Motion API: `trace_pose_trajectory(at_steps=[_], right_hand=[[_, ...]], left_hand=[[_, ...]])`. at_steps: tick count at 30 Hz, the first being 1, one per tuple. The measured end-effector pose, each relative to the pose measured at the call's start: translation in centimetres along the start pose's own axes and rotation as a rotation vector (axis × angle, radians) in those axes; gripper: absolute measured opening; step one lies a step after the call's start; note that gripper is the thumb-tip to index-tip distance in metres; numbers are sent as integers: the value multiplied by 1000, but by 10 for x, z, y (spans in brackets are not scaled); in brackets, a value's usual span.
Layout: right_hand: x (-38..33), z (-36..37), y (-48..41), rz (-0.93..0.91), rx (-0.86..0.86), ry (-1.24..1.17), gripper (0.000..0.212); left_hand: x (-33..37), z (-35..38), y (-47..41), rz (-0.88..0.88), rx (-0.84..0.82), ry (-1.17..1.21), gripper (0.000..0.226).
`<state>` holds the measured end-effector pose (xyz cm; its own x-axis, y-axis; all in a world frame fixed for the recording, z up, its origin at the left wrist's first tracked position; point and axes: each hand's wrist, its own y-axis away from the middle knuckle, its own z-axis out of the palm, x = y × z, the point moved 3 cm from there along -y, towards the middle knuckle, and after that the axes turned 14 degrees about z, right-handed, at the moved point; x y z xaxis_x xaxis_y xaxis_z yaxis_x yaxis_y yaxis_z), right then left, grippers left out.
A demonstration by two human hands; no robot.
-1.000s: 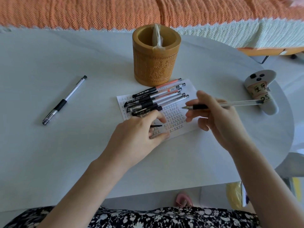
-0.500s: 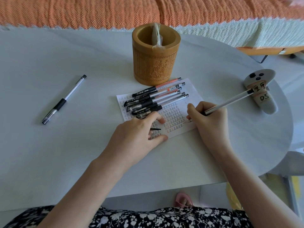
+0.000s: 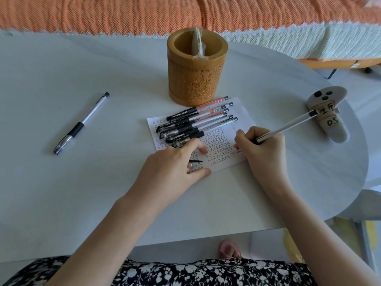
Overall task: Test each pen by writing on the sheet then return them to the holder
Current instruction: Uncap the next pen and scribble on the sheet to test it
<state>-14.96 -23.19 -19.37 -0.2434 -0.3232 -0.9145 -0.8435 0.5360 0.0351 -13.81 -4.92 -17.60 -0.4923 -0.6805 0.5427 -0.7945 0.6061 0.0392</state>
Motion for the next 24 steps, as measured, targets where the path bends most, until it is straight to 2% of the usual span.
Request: trace_pose_trajectory(at_steps=[11,24], right_hand=[[0,1,1,-28,16,46,35],[1,0,0,-31,15,34,40]], left_hand=[[1,-1,0,0,-5,-5,34],[1,-1,0,-3,-7,9,34]])
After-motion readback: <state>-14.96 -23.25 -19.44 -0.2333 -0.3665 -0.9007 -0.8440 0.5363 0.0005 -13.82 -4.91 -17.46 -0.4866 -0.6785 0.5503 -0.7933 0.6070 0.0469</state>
